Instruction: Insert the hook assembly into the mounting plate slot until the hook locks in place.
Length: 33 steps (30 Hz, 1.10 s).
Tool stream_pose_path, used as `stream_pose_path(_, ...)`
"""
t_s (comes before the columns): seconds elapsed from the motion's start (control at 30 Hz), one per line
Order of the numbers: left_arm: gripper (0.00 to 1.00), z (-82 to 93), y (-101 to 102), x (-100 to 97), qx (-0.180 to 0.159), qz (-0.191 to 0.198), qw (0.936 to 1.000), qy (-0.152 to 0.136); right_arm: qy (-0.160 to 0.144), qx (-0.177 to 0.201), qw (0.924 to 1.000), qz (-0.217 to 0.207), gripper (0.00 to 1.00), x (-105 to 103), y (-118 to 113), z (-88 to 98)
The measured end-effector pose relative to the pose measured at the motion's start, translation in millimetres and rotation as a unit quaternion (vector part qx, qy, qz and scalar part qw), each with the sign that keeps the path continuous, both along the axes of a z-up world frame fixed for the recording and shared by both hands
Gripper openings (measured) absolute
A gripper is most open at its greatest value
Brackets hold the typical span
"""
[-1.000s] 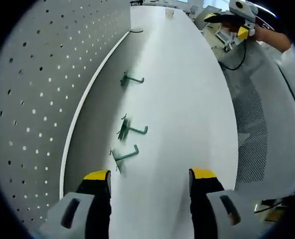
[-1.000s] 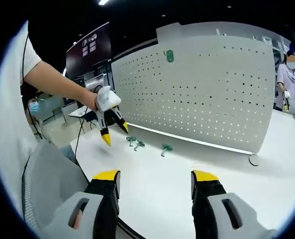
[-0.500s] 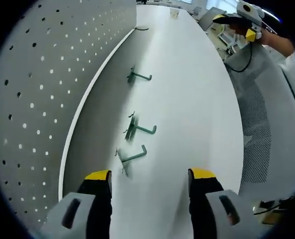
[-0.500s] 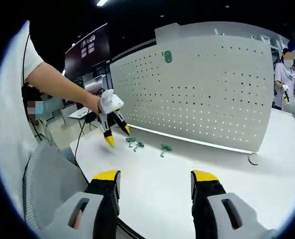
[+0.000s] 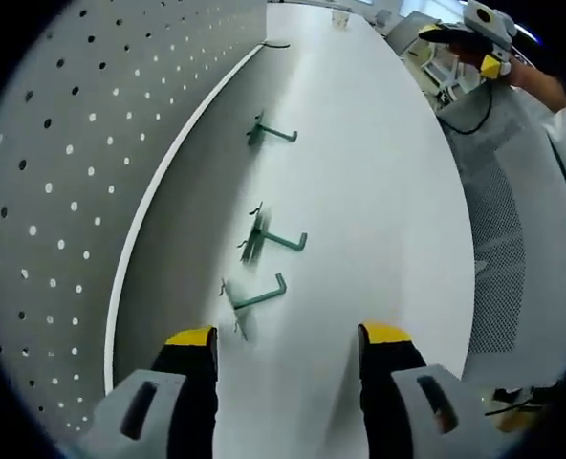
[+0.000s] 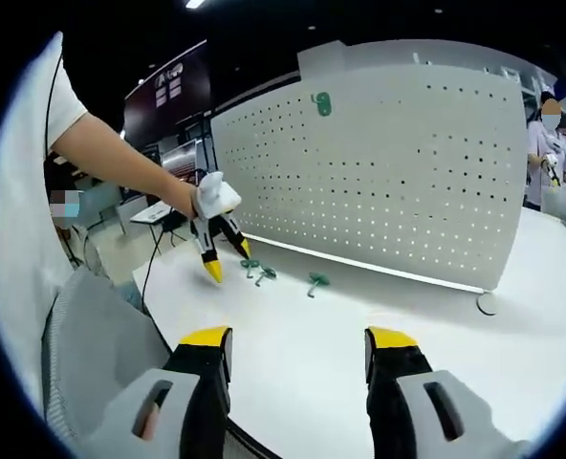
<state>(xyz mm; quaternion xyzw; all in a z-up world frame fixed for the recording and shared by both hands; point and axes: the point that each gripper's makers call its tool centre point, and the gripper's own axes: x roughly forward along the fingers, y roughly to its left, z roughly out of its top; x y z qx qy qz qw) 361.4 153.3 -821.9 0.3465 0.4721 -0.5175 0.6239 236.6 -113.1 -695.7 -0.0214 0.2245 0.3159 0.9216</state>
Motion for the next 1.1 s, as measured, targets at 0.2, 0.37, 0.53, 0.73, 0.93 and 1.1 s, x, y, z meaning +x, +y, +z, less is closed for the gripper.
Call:
stream_pose_path(0.2, 0.56, -1.4, 0, 5.0, 0.002, 0.003, 1.0000, -0.003, 0.002, -0.004, 1.0000, 0.005, 0.54, -1, 1, -2.2)
stream_pose_path(0.37, 0.53, -5.3, 1, 10.7, 0.007, 0.016, 0.9998, -0.006, 0.003, -0.002, 1.0000, 0.002, 0.54, 0, 0, -2.1)
stream_pose_path(0.53, 0.49, -7.9, 2, 10.8, 0.011, 0.014, 0.9998, -0.007, 0.002, 0.005, 1.0000, -0.007, 0.53, 1, -4, -0.5)
stream_pose_path(0.73, 0.42, -8.8, 2, 17.6, 0.012, 0.011, 0.9997, -0.021, 0.003, 0.006, 0.9999, -0.008, 0.52, 2, -4, -1.2)
stream_pose_path(0.93, 0.38, -8.8, 2, 19.9, 0.015, 0.021, 0.9993, -0.029, 0.003, 0.009, 0.9999, -0.008, 0.52, 2, -4, -0.5)
stream_pose_path(1.1, 0.35, -9.1, 1, 19.7, 0.012, 0.020, 0.9992, -0.032, 0.003, 0.009, 0.9999, -0.009, 0.52, 2, -3, -0.2)
